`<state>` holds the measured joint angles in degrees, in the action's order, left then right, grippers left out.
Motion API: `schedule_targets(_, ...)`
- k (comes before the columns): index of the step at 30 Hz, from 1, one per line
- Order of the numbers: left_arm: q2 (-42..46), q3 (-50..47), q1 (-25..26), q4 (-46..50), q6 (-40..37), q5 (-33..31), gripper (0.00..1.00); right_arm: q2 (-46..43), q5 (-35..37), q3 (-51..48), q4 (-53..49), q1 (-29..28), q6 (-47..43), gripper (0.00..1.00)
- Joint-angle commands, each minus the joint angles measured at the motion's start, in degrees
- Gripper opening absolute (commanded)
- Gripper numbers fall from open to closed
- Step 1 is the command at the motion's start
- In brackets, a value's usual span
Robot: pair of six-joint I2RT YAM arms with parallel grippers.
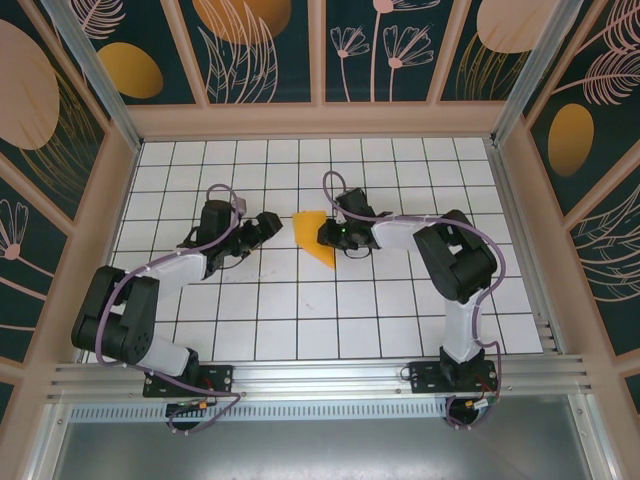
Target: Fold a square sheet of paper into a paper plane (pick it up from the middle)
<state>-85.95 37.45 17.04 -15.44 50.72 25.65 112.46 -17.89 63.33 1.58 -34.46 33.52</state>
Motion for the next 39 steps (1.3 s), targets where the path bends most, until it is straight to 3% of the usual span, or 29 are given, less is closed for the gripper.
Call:
schedule_targets(1,-2.0,-0.3,1.2,-3.5,2.5,2.3,0.89,0.8,-0.8,-1.5,1.7,0.8,0.5,0.20)
schedule_targets(8,-7.5,2.7,5.2,-4.8,4.1,3.8,0.80,0.7,-4.1,-3.8,4.7,2.1,1.6,0.20)
schedule_targets(15,-13.1,5.2,8.1,-6.9,7.3,4.4,0.64,0.6,-7.8,-6.3,8.7,2.8,3.2,0.20)
schedule_targets(30,-18.4,8.7,8.7,-7.8,10.5,4.5,0.41,0.6,-9.9,-8.6,11.2,5.2,3.2,0.20)
schedule_targets(39,-20.6,10.2,8.8,-7.9,10.6,4.9,0.39,0.6,-10.4,-9.0,11.8,5.5,3.1,0.20)
